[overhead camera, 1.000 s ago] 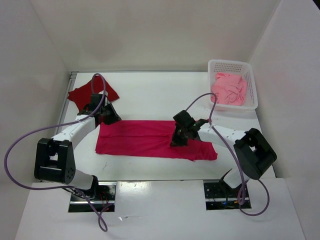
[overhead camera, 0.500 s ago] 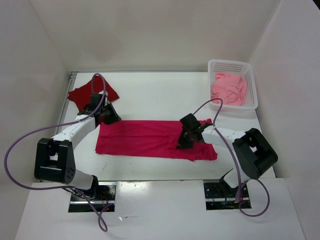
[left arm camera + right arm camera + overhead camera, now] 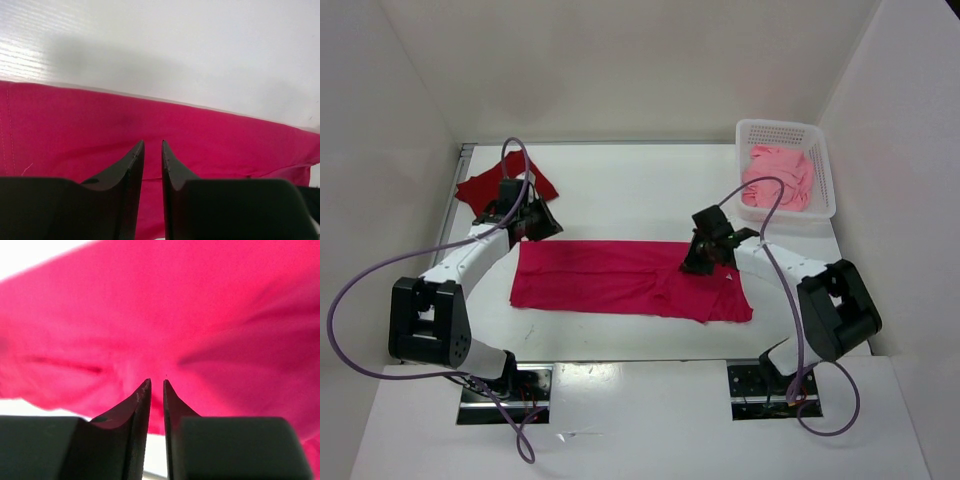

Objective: Fold and stack the t-shirts
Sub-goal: Rotate the tshirt 90 degrees

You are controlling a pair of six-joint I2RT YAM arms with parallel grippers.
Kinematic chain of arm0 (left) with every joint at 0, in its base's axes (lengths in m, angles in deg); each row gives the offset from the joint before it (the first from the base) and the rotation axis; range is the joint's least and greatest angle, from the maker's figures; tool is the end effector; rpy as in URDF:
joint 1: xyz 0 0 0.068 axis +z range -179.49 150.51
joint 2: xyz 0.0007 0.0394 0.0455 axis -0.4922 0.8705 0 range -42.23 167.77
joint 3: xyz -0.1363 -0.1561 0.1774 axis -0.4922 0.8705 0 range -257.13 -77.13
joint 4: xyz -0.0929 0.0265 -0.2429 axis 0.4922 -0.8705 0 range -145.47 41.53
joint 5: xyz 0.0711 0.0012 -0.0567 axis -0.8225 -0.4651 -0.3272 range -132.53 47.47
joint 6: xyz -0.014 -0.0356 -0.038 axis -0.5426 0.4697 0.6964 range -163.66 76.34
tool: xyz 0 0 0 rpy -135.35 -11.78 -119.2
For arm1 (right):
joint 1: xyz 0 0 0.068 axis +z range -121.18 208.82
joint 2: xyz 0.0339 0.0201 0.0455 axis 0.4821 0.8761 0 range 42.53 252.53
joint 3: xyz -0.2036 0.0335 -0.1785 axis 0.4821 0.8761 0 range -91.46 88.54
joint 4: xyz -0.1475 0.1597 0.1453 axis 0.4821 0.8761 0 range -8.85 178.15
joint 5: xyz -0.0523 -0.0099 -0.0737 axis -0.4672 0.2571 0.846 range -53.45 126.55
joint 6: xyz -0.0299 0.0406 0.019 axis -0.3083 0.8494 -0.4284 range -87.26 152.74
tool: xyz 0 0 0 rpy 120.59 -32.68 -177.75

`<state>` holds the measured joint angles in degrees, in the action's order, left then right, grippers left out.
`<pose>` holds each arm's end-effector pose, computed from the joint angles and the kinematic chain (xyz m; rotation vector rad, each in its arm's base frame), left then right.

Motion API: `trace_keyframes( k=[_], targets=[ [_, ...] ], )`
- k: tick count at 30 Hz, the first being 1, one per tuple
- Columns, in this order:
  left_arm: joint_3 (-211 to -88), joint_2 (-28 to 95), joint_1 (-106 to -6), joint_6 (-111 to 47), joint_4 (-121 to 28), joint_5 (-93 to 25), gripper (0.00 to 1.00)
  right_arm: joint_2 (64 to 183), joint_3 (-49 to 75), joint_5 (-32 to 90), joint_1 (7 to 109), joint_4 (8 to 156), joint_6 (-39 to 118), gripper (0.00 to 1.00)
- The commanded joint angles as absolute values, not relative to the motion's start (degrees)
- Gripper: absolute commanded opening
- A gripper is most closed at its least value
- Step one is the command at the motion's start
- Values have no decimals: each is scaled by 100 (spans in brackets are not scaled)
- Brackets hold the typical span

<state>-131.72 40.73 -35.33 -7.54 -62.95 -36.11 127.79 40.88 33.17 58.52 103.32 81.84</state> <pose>0.3098 -0.0358 0.2374 -0.5618 2.2985 -0.4932 0.2457 0.1426 0.1800 0.4374 2.6866 0.5288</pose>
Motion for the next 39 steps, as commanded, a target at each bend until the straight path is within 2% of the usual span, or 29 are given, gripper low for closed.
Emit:
trace_keyframes(
  k=[1, 4, 7, 12, 15, 18, 19, 21, 22, 24, 25, 26, 28, 30, 31, 32, 33, 34, 36, 37, 39],
  targets=[
    [-13479, 3933, -3564, -877, -6359, -3453, 27, 12891, 3879, 3602, 5467, 10304, 7906, 20],
    [-13549, 3872, -3564, -877, -6420, -3286, 27, 13331, 3749, 3602, 5378, 10023, 7906, 7],
    [-13602, 3740, -3564, -877, -6482, -3224, 26, 13955, 3424, 3673, 5378, 9829, 7906, 0],
    [-13777, 3547, -3564, -877, -6657, -3119, 25, 15211, 2405, 3514, 5378, 9671, 7906, 0],
    [-13831, 3406, -3564, -877, -6789, -3066, 25, 16201, 1132, 3445, 5378, 9837, 7827, 0],
    [-13883, 3292, -3564, -877, -6894, -3066, 25, 17091, -738, 3444, 5431, 10318, 7704, 0],
    [-13883, 3291, -3564, -877, -6895, -3066, 25, 17782, -1953, 3383, 5431, 10521, 7651, 0],
    [-13883, 3239, -3564, -877, -7026, -3066, 25, 18506, -3303, 3330, 5501, 11195, 7520, 9],
    [-13883, 3239, -3564, -877, -7027, -3118, 25, 19266, -4789, 3217, 5501, 11452, 7467, 12],
    [-13883, 3186, -3564, -877, -7158, -3119, 25, 20070, -6562, 3163, 5563, 12546, 7387, 18],
    [-13883, 3186, -3564, -938, -7158, -3119, 25, 20483, -8520, 3163, 5615, 12928, 7387, 21],
    [-13883, 3186, -3564, -938, -7158, -3119, 25, 20931, -9105, 2928, 5616, 13175, 7387, 23],
    [-13883, 3186, -3564, -1043, -7211, -3119, 25, 20165, -7600, 2942, 5703, 12897, 7274, 30],
    [-13883, 3133, -3564, -1044, -7263, -3119, 25, 19084, -6935, 3837, 5957, 12896, 6793, 33],
    [-13883, 3133, -3564, -1044, -7264, -3119, 23, 18707, -6113, 3996, 6159, 12766, 6729, 37],
    [-13936, 3133, -3564, -1044, -7264, -3119, 23, 17780, -5548, 4067, 6221, 12538, 6728, 39],
    [-13936, 3133, -3564, -1044, -7212, -3119, 23, 17223, -4847, 3990, 6222, 12179, 6789, 40],
    [-13936, 3133, -3564, -1096, -7211, -3067, 22, 16652, -3291, 3928, 6283, 11749, 6894, 42],
    [-13936, 3072, -3564, -1097, -7211, -3004, 20, 15135, -1937, 3675, 6284, 10737, 7183, 45],
    [-13936, 3072, -3564, -1097, -7150, -2944, 19, 14751, -895, 3533, 6284, 10578, 7437, 46],
    [-13884, 3072, -3564, -1097, -7150, -2891, 16, 13874, 43, 3304, 6502, 10129, 7676, 46]
  ],
)
